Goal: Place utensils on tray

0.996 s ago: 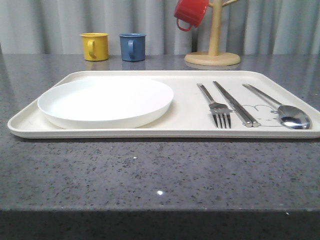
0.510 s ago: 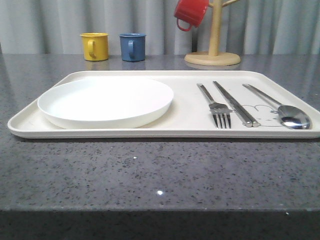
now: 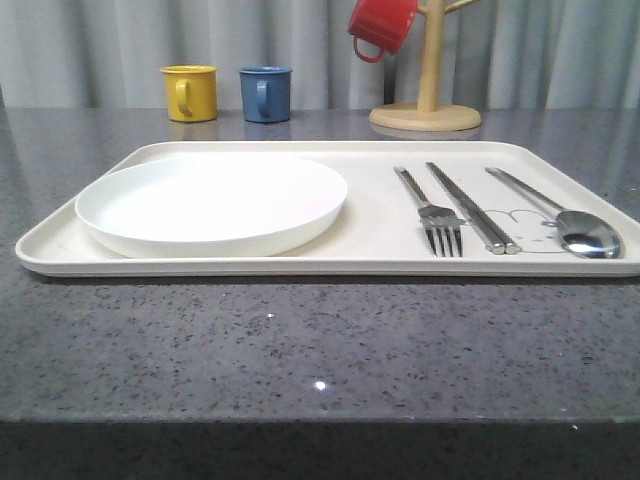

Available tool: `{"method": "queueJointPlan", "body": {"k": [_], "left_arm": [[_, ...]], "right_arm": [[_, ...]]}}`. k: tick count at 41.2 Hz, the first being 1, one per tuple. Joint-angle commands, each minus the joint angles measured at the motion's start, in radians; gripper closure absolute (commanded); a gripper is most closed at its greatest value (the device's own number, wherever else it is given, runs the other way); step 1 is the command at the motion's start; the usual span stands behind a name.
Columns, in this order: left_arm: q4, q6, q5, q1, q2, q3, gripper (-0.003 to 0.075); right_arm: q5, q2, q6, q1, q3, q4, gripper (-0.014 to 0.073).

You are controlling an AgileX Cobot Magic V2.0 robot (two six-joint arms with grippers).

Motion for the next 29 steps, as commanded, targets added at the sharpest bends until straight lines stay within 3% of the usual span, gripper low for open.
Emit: {"method": "queueJointPlan", "body": {"k": [1,7,15,19,29], "left_arm": [[-0.006,-0.009,-0.075,0.003,-0.001,-0.026,0.0373],[-0.007,-0.009,-0.069,0.003,-0.001,-0.026,0.0395],[-0.030,-0.009,-0.074,0.003,-0.001,-0.026,0.0660],[-0.030,-0.009,-0.074,0.003,-0.001,-0.026,0.0741],[-0.030,-0.009,-0.074,0.003,-0.001,-0.026,0.0740]], "right_arm": [[-0.055,0.001,-0.011,0.001,-0.024,-0.007,0.0660],[-0.054,0.001,-0.011,0.001,-0.024,-0.007,0.0661],[-0.054,0.001,-0.011,0.001,-0.024,-0.007,0.0661],[-0.054,0.001,-0.011,0.001,-0.024,-0.007,0.0661],[-0.053,0.001,-0.011,0.001,-0.024,-0.007,0.0661]]}}
